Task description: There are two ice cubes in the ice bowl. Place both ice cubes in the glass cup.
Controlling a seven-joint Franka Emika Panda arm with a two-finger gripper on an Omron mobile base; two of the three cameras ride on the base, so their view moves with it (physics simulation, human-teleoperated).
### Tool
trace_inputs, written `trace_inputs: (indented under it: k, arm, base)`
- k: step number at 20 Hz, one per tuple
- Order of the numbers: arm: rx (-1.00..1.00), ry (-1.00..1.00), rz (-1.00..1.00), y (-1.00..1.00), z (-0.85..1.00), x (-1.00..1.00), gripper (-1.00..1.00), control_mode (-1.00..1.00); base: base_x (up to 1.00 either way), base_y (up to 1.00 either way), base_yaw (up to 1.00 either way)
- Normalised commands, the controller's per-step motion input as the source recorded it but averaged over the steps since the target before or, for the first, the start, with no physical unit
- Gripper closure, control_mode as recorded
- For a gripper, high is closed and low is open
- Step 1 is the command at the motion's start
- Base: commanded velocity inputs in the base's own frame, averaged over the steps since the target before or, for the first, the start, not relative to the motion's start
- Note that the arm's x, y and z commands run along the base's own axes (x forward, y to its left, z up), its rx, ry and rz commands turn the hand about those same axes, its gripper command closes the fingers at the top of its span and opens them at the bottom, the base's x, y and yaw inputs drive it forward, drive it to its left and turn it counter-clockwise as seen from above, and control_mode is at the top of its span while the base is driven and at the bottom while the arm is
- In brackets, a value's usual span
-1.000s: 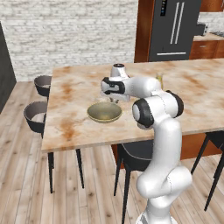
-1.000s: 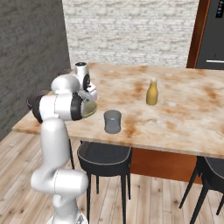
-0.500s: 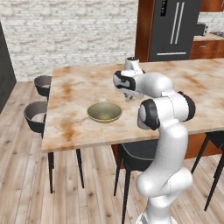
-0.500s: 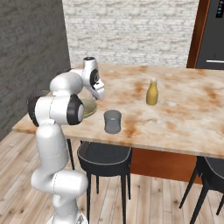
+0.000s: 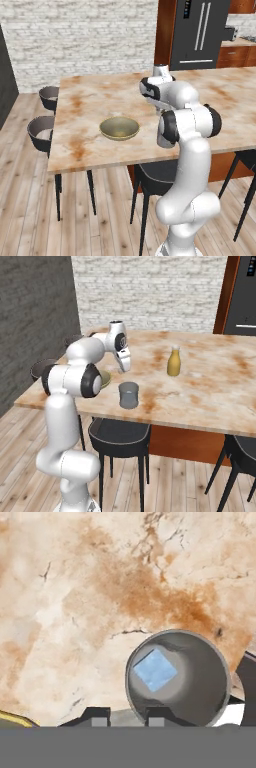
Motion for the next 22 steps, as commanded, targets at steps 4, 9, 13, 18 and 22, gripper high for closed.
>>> trace_inputs:
  k: [4,9,13,18,22]
  arm:
    - [0.00,0.06,-0.12,-0.41,-0.05,0.16,1.00,-1.00]
    - [0.00,0.08,0.00,-0.20,-0.40,0.05,1.00,-1.00]
    - [0.00,0.04,0.00,-0.17,-0.42,0.00,1.00,-1.00]
    - [0.00,0.02,0.00,-0.06,-0.35,0.00,1.00,-1.00]
    - [0.00,0.01,0.00,0.00,-0.29,0.00,1.00,-1.00]
  base:
    - [0.00,0.00,0.00]
    - [0.00,0.00,0.00]
    - [0.00,0.00,0.00]
    - [0.00,0.00,0.00]
    - [0.00,0.00,0.00]
